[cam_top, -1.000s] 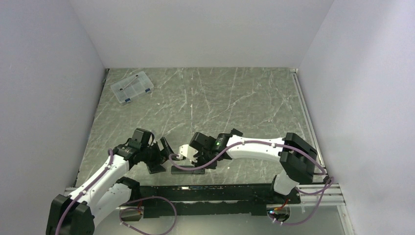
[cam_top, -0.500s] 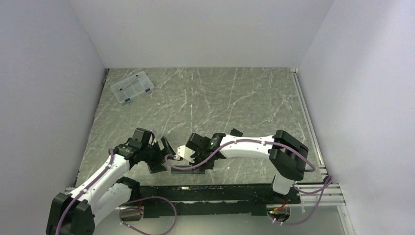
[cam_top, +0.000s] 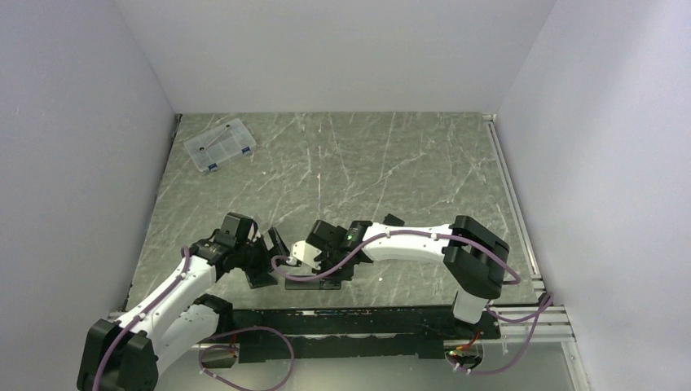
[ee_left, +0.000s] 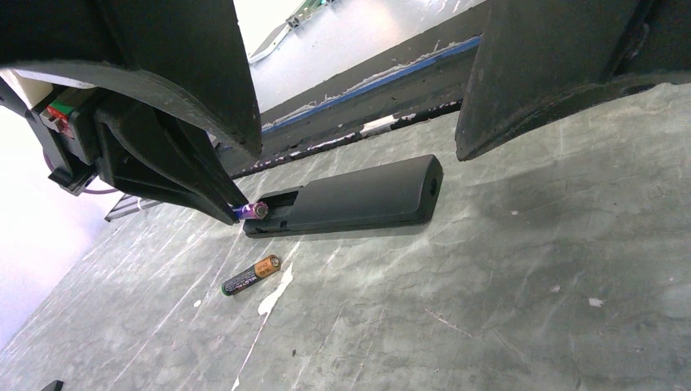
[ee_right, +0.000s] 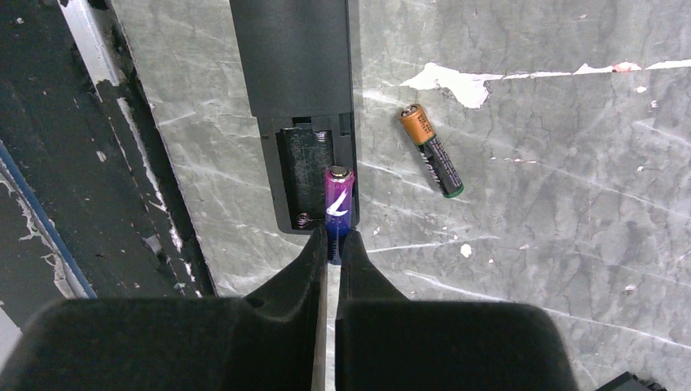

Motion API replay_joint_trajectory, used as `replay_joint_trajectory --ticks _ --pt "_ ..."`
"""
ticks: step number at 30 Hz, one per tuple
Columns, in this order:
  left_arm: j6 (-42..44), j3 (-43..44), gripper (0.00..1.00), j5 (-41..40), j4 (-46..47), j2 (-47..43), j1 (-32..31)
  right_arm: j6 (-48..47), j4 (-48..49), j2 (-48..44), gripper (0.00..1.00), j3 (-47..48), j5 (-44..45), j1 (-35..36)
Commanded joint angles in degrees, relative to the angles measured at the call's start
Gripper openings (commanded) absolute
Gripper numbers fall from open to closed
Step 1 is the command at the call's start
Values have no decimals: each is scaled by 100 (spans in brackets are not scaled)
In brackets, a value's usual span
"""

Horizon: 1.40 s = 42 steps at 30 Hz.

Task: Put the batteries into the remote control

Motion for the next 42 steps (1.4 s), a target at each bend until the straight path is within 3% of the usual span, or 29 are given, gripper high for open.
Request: replay_joint_trajectory --ticks 1,42 --pt "-5 -14 94 100 135 6 23 -101 -20 -15 2 176 -108 43" --pt "-32 -73 94 148 112 -126 23 -13 -127 75 12 254 3 109"
